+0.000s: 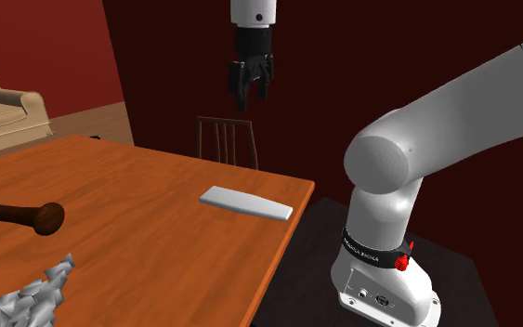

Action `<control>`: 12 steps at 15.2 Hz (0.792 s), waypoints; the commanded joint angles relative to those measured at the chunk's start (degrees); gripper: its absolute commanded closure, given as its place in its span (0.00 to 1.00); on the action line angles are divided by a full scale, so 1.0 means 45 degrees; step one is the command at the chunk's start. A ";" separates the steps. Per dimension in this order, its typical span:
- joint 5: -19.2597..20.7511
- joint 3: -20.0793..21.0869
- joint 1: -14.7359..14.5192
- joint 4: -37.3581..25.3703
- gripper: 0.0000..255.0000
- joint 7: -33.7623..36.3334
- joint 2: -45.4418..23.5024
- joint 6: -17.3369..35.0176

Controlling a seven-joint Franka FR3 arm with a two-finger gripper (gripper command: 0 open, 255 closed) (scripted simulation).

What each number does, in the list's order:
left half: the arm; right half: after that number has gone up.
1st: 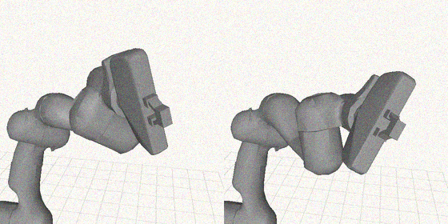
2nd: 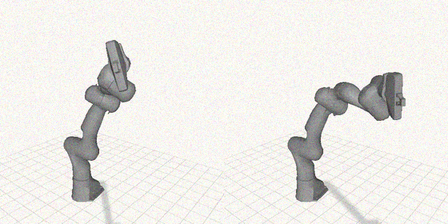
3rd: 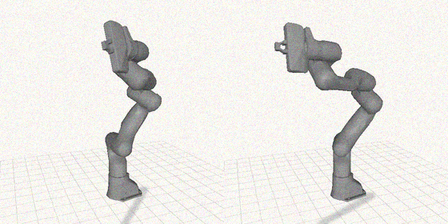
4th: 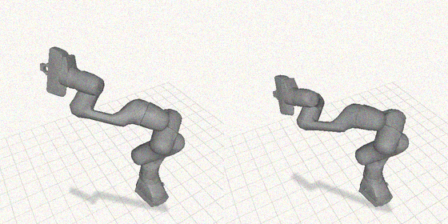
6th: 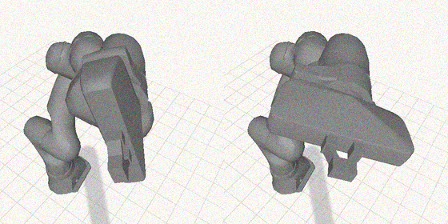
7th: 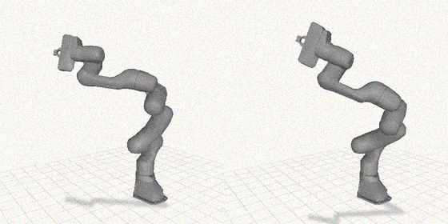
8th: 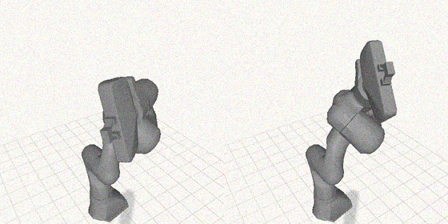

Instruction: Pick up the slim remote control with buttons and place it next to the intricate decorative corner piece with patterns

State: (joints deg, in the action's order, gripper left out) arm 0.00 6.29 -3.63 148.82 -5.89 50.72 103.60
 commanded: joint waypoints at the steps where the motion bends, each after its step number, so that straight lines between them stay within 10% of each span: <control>1: -0.0297 0.0175 -0.0258 0.0715 0.00 0.0105 0.0118 0.0440; 12: -0.2519 0.1578 -0.2378 0.4234 0.00 0.0960 0.0269 0.3031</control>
State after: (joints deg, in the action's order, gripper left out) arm -10.08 12.58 -12.89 166.28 -2.12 52.77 115.31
